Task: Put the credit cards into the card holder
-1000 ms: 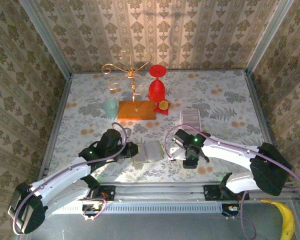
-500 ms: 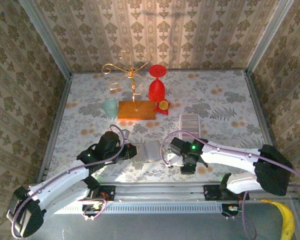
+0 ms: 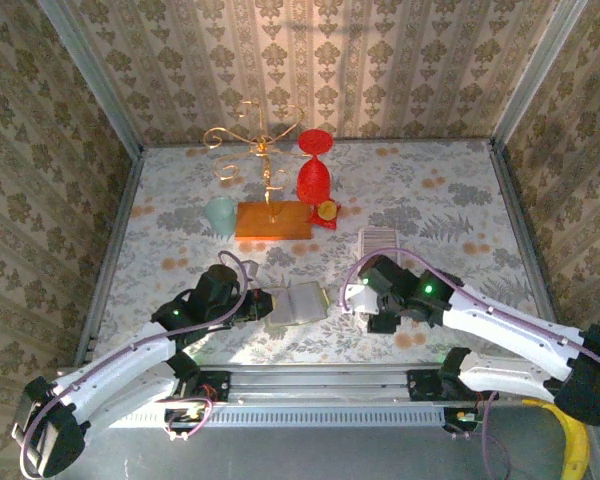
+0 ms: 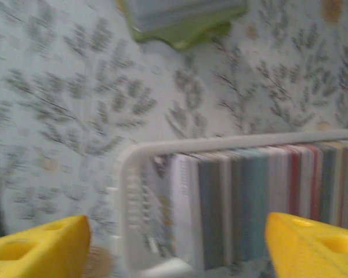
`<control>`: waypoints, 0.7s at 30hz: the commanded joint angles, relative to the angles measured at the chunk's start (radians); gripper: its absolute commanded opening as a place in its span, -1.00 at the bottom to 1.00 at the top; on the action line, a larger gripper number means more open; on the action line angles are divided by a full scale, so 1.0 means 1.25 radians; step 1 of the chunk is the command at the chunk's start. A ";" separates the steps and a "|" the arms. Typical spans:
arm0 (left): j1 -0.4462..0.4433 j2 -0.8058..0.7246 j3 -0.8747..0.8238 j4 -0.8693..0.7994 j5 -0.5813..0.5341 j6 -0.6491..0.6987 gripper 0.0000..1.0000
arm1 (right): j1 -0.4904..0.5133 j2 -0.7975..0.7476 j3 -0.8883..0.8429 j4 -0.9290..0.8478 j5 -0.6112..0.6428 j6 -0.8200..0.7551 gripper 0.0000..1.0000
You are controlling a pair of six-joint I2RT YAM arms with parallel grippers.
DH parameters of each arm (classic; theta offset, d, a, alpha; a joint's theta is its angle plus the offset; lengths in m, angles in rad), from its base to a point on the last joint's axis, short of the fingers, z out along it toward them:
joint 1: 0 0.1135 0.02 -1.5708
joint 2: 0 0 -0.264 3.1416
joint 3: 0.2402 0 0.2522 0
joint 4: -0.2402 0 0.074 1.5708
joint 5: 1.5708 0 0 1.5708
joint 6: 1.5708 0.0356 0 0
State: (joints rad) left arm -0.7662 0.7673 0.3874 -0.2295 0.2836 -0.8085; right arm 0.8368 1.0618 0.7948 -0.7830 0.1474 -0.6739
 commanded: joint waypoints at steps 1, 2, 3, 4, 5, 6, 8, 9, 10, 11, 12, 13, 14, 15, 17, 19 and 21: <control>-0.004 0.007 0.016 0.004 -0.010 -0.004 -1.00 | -0.071 0.018 -0.044 0.073 0.059 -0.143 0.87; -0.005 0.009 0.017 0.004 -0.010 -0.003 -1.00 | -0.087 0.027 -0.053 0.100 0.066 -0.161 0.93; -0.005 0.011 0.018 0.008 -0.010 0.000 -1.00 | -0.100 0.037 -0.064 0.135 0.076 -0.176 0.99; -0.005 0.015 0.018 0.011 -0.010 0.000 -1.00 | -0.108 0.046 -0.071 0.159 0.078 -0.187 1.00; -0.006 0.020 0.017 0.016 -0.010 -0.001 -1.00 | -0.112 0.056 -0.076 0.181 0.077 -0.195 1.00; -0.006 0.023 0.017 0.020 -0.008 0.001 -1.00 | -0.115 0.065 -0.080 0.193 0.082 -0.203 1.00; -0.005 0.034 0.017 0.026 -0.006 0.004 -1.00 | -0.117 0.080 -0.093 0.243 0.096 -0.216 1.00; -0.006 0.038 0.017 0.029 -0.004 0.005 -1.00 | -0.118 0.084 -0.096 0.249 0.094 -0.219 1.00; -0.005 0.042 0.016 0.031 -0.001 0.007 -1.00 | -0.120 0.087 -0.100 0.256 0.095 -0.221 1.00; -0.005 0.046 0.017 0.033 -0.001 0.008 -1.00 | -0.121 0.089 -0.103 0.261 0.098 -0.223 1.00; -0.005 0.048 0.017 0.035 0.000 0.009 -1.00 | -0.121 0.092 -0.107 0.267 0.098 -0.224 1.00; -0.006 0.049 0.015 0.038 0.000 0.010 -1.00 | -0.121 0.091 -0.111 0.273 0.097 -0.223 1.00; -0.006 0.052 0.013 0.041 0.000 0.010 -1.00 | -0.122 0.094 -0.114 0.278 0.096 -0.221 1.00; -0.005 0.051 0.012 0.043 -0.001 0.010 -1.00 | -0.121 0.098 -0.115 0.273 0.093 -0.218 1.00; -0.004 0.053 0.011 0.044 -0.004 0.011 -1.00 | -0.121 0.103 -0.115 0.257 0.078 -0.219 1.00; -0.004 0.053 0.010 0.043 -0.003 0.012 -1.00 | -0.121 0.103 -0.118 0.247 0.064 -0.225 1.00; -0.004 0.052 0.009 0.044 -0.002 0.011 -1.00 | -0.120 0.101 -0.114 0.224 0.044 -0.227 1.00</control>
State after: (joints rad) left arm -0.7662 0.8314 0.3874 -0.1902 0.2840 -0.8078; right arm 0.6899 1.1786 0.6651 -0.5041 0.2287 -0.9405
